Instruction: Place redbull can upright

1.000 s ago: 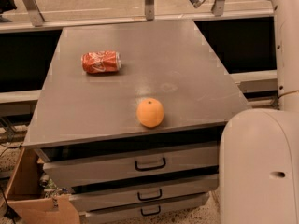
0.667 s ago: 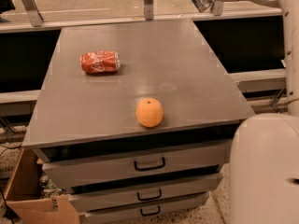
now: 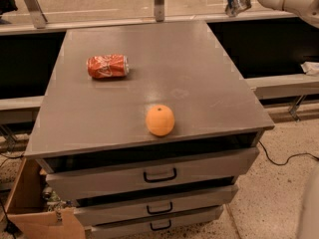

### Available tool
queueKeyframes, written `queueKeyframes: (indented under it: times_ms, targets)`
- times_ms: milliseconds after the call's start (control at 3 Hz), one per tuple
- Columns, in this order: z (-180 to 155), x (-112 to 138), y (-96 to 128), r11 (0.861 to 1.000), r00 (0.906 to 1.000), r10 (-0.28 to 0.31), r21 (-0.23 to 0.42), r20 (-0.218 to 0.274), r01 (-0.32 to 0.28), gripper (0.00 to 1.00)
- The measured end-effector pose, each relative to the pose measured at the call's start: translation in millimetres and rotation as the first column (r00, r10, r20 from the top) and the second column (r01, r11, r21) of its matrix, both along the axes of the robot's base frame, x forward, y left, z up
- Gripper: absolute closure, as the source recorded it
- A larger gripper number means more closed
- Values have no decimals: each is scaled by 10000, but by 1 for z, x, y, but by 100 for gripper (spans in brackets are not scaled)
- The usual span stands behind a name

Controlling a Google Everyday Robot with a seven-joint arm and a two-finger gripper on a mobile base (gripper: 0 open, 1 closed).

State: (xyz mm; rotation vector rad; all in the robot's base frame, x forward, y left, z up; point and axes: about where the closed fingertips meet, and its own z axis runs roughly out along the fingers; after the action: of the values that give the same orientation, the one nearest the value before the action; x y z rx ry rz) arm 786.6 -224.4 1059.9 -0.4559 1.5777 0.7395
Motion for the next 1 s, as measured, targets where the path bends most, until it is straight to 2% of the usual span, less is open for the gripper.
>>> queueKeyframes:
  times_ms: [333,667,1000]
  targets:
    - [-3,-32,-28,9917,9991,-359,1241,220,329,100]
    - [-41,-76,-39,9793,9982,-113,2022,585,-7,100]
    - [-32,-79,-31,9808,9969,0,1946,789,-154,100]
